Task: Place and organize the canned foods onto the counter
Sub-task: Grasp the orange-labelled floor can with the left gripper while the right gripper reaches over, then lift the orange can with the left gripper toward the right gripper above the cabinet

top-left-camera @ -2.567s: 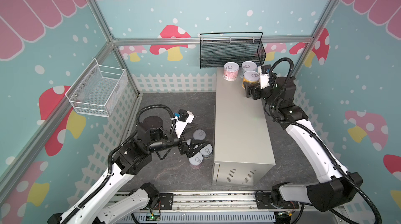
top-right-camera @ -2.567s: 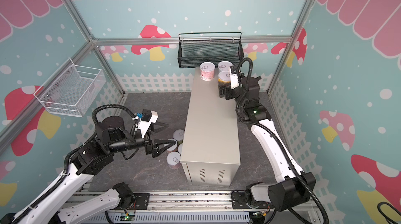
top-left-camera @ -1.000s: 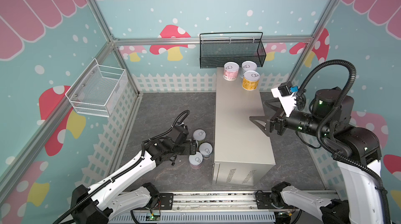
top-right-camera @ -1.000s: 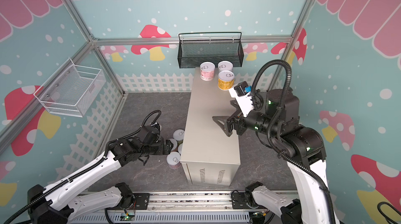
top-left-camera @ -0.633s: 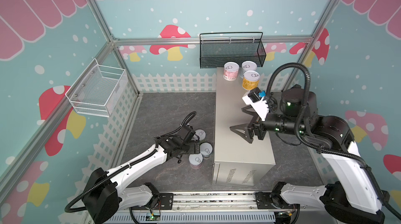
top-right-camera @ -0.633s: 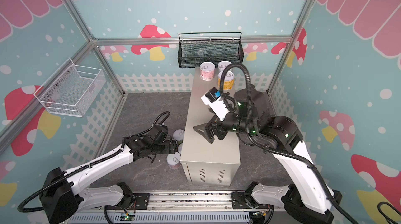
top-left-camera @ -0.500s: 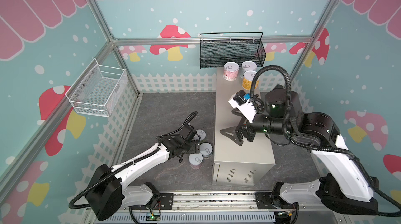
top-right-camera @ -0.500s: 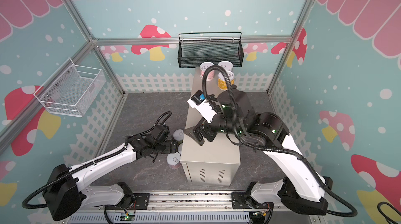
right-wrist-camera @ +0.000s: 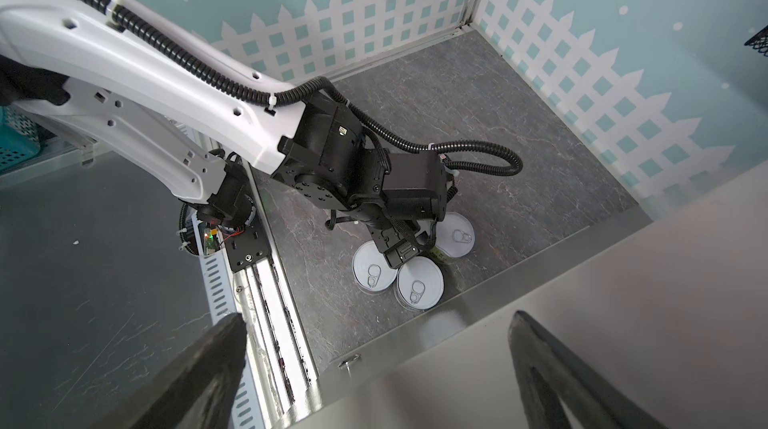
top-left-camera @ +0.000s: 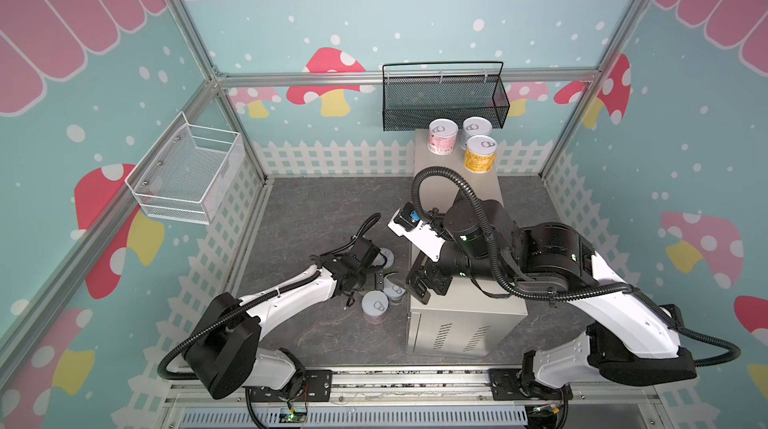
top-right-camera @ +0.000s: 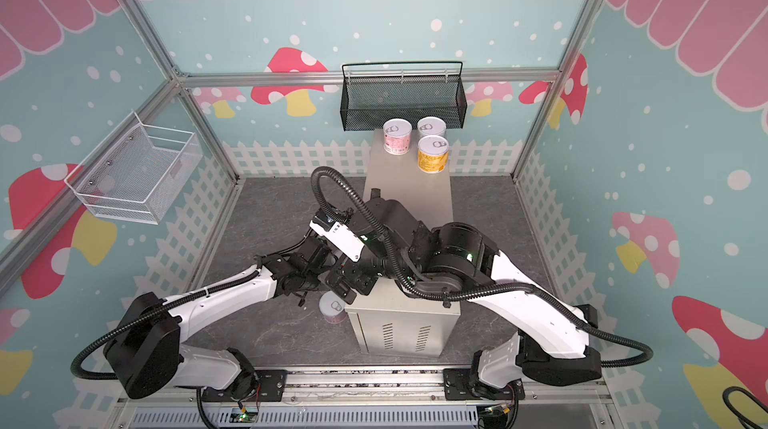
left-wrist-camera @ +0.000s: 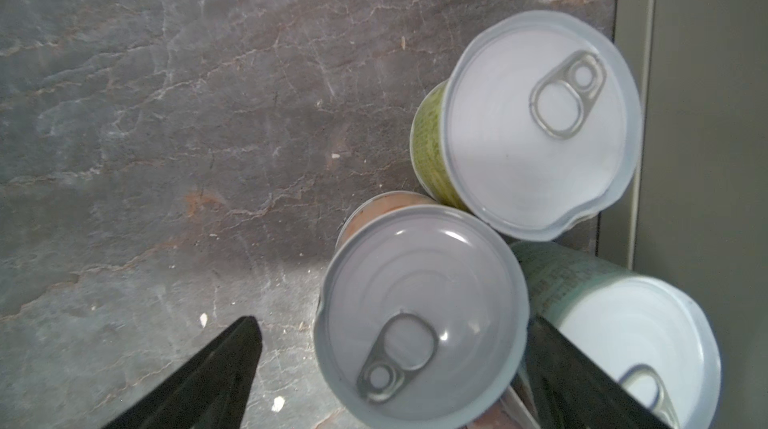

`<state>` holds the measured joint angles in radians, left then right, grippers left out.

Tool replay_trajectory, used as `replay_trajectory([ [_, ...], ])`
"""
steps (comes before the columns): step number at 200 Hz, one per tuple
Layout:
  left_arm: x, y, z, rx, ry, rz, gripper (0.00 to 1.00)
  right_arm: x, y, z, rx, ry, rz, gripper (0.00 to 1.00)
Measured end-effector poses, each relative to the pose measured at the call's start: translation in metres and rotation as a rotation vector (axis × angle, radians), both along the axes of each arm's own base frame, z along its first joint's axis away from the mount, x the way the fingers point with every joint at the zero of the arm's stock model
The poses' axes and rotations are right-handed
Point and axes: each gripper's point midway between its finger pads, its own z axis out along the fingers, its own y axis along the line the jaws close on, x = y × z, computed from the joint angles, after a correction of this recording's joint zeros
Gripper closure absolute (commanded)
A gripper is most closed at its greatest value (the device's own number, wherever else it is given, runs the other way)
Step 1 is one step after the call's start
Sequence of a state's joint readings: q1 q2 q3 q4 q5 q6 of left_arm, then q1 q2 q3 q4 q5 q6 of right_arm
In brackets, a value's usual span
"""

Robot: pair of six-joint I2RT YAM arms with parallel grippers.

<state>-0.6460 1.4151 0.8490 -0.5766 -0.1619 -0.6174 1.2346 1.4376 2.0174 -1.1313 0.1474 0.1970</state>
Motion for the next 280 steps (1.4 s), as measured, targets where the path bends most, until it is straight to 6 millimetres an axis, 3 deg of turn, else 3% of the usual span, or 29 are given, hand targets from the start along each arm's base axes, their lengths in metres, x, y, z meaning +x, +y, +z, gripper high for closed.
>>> replay_trajectory([
  [60, 0.010, 0.001, -0.018, 0.023, 0.017, 0.001, 0.03, -0.004, 0.003, -0.003, -0.014, -0.018, -0.025, 0.00],
  [94, 0.013, 0.001, -0.026, 0.046, 0.039, 0.001, 0.09, -0.006, 0.003, -0.016, -0.037, -0.011, -0.040, 0.01],
  [150, 0.015, 0.006, -0.025, 0.078, 0.038, 0.012, 0.31, -0.004, -0.011, -0.018, -0.021, -0.018, -0.076, 0.00],
  [182, 0.007, 0.015, -0.020, 0.102, 0.060, 0.017, 0.35, -0.004, -0.017, -0.015, -0.009, -0.023, -0.087, 0.01],
  [209, 0.002, 0.021, 0.010, 0.090, 0.024, 0.022, 0.37, -0.002, -0.018, -0.014, -0.011, -0.029, -0.099, 0.00],
  [280, -0.001, 0.024, 0.151, -0.029, -0.193, -0.046, 0.40, 0.011, -0.037, -0.007, -0.034, -0.069, -0.216, 0.00],
])
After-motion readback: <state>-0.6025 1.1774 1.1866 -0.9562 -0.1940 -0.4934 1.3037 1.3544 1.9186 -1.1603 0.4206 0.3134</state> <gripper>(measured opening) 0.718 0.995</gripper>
